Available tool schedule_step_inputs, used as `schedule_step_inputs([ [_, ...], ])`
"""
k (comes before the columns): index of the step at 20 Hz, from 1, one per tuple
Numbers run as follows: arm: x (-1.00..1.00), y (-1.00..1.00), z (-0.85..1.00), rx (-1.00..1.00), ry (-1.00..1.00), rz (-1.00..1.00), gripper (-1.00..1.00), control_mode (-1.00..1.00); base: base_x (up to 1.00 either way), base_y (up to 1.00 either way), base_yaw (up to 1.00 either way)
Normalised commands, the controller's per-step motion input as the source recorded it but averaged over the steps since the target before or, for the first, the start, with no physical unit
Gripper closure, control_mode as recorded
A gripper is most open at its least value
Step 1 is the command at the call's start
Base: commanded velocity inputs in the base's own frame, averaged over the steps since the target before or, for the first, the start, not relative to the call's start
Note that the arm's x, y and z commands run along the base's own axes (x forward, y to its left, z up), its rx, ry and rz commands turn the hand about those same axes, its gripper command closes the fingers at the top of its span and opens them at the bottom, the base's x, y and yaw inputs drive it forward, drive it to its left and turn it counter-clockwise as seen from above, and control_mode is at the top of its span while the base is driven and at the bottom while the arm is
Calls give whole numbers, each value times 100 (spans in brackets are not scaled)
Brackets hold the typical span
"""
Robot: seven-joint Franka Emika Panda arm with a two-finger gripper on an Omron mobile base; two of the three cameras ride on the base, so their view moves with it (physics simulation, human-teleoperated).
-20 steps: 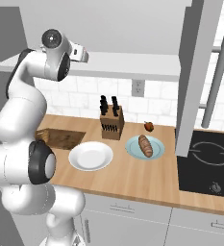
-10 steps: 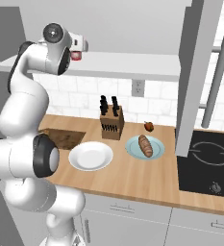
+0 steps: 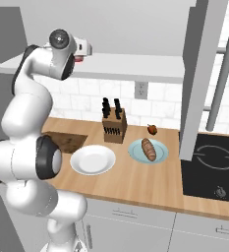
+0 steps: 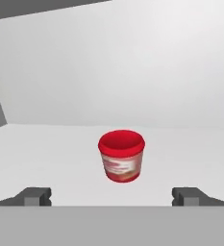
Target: From the different types of pastries on the counter, select a croissant and place it on the cutting board. Then retrieve a jar of jam from the cabinet and place it alongside the croissant on the cutting board.
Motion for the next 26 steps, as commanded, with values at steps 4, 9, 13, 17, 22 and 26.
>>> schedule_step_inputs([
  [4, 36, 0, -22, 0, 0, 3, -100, -100, 0, 0, 0],
  [9, 33, -5, -1, 0, 0, 0, -100, -100, 0, 0, 0],
  [13, 56, -2, -5, 0, 0, 0, -100, -100, 0, 0, 0],
  [17, 43, 0, -14, 0, 0, 1, -100, -100, 0, 0, 0],
  [22, 31, 7, -28, 0, 0, 3, 100, -100, 0, 0, 0],
  [26, 14, 3, -7, 0, 1, 1, 100, -100, 0, 0, 0],
])
